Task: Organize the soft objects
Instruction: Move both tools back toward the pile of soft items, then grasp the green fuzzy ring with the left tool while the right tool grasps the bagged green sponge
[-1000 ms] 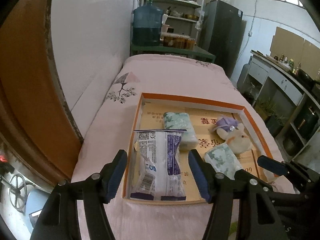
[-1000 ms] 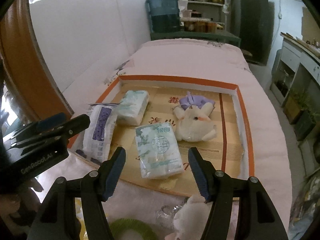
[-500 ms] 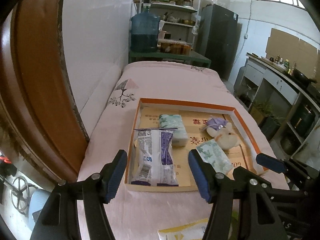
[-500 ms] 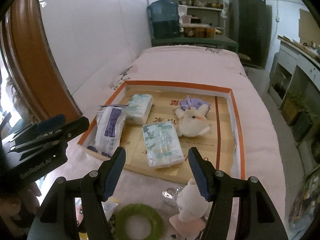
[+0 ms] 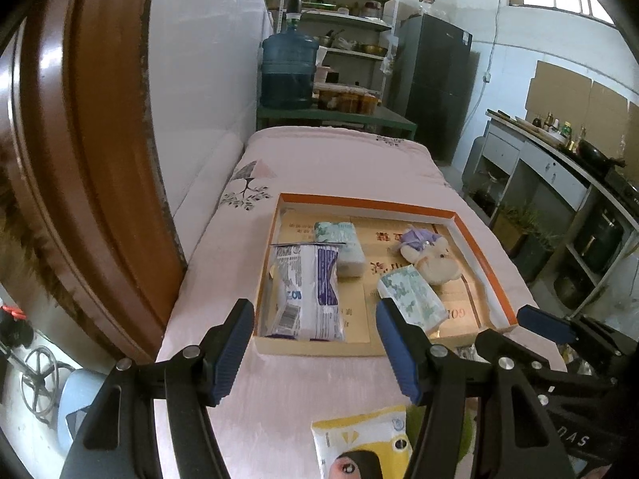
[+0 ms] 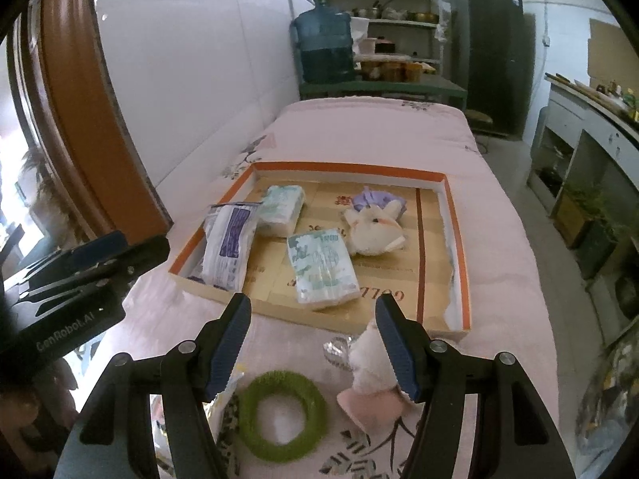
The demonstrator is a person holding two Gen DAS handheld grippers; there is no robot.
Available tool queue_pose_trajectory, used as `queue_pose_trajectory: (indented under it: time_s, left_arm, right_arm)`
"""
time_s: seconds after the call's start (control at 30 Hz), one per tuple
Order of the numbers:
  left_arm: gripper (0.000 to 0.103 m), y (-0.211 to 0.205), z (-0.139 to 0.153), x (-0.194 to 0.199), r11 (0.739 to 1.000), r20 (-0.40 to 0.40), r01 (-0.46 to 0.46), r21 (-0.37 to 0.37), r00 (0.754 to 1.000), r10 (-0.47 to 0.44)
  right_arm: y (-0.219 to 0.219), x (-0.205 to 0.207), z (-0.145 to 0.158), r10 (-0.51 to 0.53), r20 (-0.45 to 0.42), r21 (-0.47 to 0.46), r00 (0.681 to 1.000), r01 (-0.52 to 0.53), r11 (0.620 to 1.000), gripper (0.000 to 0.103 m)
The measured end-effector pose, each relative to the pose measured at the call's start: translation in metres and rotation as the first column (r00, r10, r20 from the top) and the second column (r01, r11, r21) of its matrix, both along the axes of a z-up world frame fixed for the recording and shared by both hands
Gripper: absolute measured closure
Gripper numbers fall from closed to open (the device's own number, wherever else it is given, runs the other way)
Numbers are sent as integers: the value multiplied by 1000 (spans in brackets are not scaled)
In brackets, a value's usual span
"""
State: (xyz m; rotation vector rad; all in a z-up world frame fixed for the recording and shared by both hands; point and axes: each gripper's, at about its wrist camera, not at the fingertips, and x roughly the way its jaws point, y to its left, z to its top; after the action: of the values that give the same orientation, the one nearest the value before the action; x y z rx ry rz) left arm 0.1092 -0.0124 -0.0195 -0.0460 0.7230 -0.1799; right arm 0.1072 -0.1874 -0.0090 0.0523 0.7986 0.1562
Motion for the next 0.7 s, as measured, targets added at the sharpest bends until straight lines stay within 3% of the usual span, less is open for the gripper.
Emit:
queue_pose_trajectory:
  time_s: [0.7]
  left_arm:
    - [40,17,-8,-51,998,-15,27,-50,1000,-27]
  right_arm:
    - [-9,-74,1,-17,26,0,1000,17,1000,36]
